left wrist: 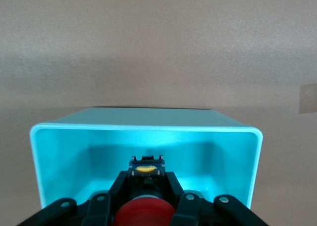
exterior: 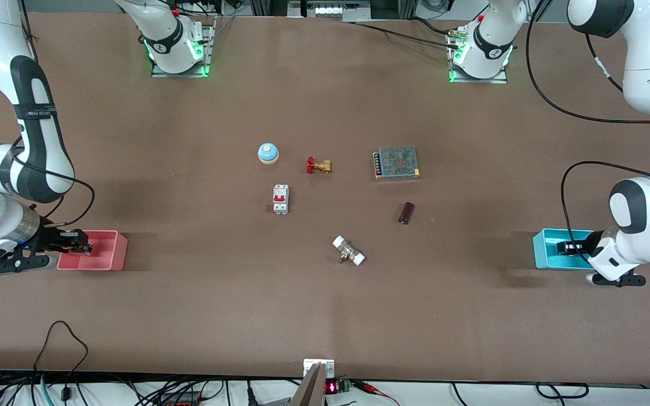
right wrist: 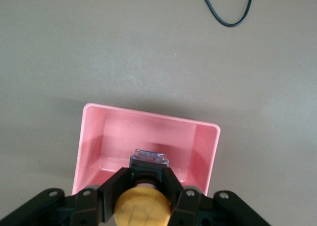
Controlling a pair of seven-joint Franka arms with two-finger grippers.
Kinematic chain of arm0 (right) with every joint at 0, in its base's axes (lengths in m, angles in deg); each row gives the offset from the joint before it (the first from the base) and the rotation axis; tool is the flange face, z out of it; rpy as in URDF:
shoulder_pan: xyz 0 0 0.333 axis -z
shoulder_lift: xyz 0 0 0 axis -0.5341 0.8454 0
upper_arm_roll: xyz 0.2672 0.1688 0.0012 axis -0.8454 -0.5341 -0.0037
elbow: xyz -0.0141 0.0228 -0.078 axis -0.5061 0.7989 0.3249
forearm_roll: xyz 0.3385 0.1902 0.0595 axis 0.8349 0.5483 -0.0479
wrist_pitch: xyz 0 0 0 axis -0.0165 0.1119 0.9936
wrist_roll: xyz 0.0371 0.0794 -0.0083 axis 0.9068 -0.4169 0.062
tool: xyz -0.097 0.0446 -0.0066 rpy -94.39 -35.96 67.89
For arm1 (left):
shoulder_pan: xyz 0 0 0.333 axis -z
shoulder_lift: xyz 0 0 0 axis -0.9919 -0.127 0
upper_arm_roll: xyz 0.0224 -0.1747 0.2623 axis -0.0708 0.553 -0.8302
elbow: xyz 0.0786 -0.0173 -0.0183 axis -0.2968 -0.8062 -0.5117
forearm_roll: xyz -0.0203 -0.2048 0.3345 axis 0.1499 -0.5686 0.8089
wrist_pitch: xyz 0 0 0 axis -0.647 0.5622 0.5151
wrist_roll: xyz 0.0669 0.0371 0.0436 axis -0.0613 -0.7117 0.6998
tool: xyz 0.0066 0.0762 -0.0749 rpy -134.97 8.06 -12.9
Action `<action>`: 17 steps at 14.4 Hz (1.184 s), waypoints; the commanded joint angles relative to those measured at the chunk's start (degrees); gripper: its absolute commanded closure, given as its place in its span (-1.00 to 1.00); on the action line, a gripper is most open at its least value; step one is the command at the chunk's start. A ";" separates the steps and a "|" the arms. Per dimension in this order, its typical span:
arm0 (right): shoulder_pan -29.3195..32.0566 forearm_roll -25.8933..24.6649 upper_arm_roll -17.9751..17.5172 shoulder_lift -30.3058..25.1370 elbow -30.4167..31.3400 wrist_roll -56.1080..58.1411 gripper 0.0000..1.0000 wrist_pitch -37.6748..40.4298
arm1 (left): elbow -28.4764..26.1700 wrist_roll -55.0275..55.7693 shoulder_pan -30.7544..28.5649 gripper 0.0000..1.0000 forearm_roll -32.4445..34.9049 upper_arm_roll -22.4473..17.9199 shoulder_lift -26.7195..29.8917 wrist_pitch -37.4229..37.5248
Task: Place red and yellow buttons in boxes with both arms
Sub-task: 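Lower the buttons into the boxes and open both grippers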
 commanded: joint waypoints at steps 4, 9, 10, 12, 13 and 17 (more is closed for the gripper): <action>-0.29 1.06 -0.34 2.28 -0.90 0.99 0.44 -1.44 | -0.02 -0.56 -0.50 0.37 -1.24 0.40 -0.80 -1.80; -0.38 0.80 -0.43 4.21 -0.82 0.99 0.44 -3.36 | 0.15 -1.36 -0.59 -1.00 -1.15 0.40 -0.36 -1.11; -0.38 0.88 -0.43 4.47 -0.82 1.33 0.44 -3.89 | 0.33 -1.18 -0.59 -1.00 -1.15 0.40 -0.19 -0.93; -0.38 0.88 -0.43 5.09 -0.73 1.60 0.44 -4.43 | 0.68 -0.74 -0.50 -1.00 -1.15 0.40 0.95 1.69; -0.38 0.88 -0.43 5.18 -0.73 1.60 0.44 -4.60 | 1.11 -0.57 -0.41 -1.00 -1.15 0.40 1.39 3.71; -0.38 0.97 -0.43 6.06 -0.73 1.52 0.38 -5.30 | 1.21 -0.56 0.20 -1.00 -0.28 0.58 6.74 10.56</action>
